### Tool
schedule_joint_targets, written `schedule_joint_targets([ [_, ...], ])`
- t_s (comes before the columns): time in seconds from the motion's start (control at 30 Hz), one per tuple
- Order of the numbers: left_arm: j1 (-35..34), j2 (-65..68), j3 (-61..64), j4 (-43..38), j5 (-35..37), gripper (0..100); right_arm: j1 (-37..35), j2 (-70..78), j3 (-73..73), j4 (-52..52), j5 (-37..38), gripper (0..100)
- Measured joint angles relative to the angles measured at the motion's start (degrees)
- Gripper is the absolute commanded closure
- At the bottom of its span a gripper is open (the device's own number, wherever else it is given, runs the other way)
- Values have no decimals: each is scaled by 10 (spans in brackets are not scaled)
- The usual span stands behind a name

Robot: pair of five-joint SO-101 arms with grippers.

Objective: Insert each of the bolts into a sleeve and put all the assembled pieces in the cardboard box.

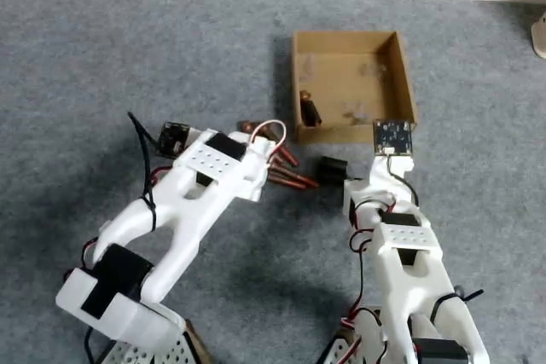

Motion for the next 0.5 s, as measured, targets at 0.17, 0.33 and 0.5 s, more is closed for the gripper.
schedule_joint_targets([
  [0.17, 2, 43, 0, 0, 0, 829, 0, 0, 0, 0, 0, 994],
  [0.33, 9, 80, -9, 3, 6, 829, 0, 0, 0, 0, 0, 994],
  [0.5, 21, 84, -16, 5, 7, 829, 0, 0, 0, 0, 0, 994],
])
